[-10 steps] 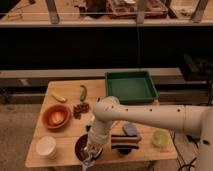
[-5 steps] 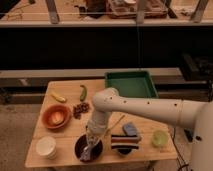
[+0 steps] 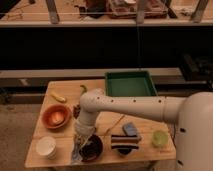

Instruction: Wipe purple bowl with towel

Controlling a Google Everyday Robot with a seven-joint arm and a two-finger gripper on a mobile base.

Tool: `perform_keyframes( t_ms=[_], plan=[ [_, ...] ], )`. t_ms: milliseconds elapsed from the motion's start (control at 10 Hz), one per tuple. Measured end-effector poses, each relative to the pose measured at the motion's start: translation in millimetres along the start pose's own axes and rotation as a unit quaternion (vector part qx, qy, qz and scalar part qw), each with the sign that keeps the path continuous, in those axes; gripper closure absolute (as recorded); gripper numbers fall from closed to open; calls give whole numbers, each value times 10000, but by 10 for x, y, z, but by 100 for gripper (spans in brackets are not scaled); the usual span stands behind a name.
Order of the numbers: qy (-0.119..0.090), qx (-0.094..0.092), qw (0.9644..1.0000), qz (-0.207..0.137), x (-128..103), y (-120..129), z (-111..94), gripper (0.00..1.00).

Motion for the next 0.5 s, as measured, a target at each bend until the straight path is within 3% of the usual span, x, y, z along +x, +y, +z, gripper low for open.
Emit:
perform_keyframes(
  t_ms=[300,500],
  plan=[
    [-233,-32,9997,-28,-209,286,76,100],
    [-341,4,9993,123,-187,520,61,100]
  ],
)
